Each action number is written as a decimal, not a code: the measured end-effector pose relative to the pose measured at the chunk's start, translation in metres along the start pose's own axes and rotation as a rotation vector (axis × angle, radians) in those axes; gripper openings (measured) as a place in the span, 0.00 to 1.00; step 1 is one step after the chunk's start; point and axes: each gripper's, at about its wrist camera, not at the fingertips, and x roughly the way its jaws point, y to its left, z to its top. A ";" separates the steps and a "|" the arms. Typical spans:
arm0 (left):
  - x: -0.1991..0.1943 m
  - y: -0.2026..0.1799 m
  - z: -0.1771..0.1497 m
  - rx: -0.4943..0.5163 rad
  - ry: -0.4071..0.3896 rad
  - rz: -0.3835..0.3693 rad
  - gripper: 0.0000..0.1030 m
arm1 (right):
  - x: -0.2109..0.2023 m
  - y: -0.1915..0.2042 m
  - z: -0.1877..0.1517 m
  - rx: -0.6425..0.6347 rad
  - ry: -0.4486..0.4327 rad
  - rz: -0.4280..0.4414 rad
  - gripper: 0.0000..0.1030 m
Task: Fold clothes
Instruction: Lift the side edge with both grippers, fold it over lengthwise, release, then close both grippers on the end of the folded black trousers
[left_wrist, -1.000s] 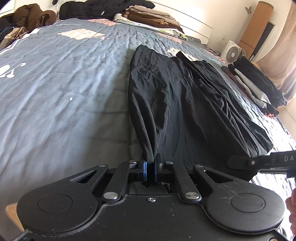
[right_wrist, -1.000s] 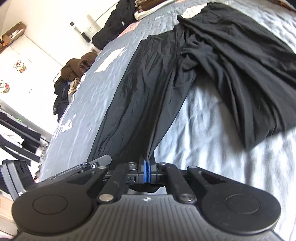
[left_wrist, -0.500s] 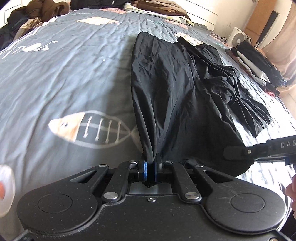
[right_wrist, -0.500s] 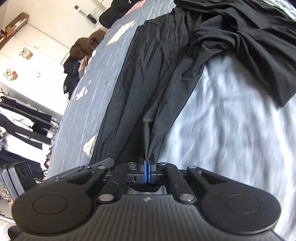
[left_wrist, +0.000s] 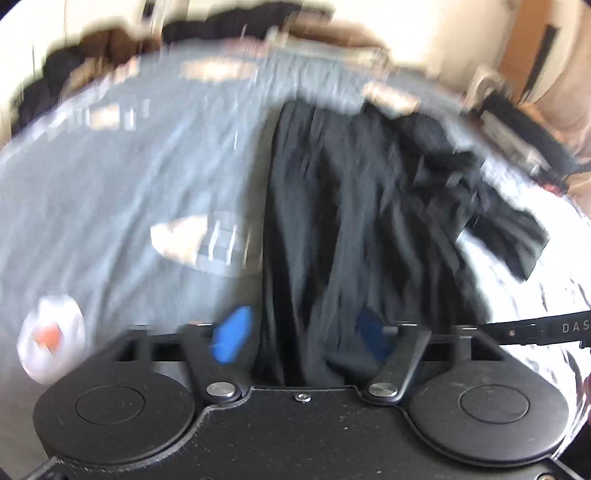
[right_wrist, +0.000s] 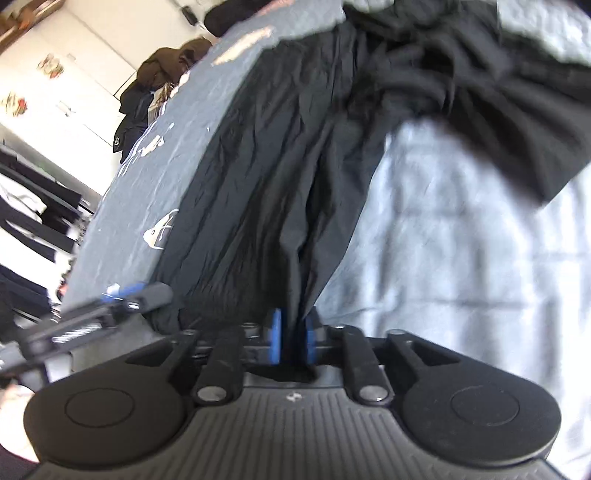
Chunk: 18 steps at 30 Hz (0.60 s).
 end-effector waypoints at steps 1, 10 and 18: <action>-0.007 -0.005 0.004 0.014 -0.027 -0.007 0.69 | -0.012 -0.003 0.001 -0.006 -0.031 -0.003 0.54; 0.004 -0.091 0.017 0.032 -0.076 -0.233 0.69 | -0.098 -0.095 0.033 0.012 -0.204 -0.138 0.70; 0.070 -0.170 0.007 -0.096 -0.002 -0.359 0.69 | -0.095 -0.188 0.075 0.123 -0.193 -0.204 0.70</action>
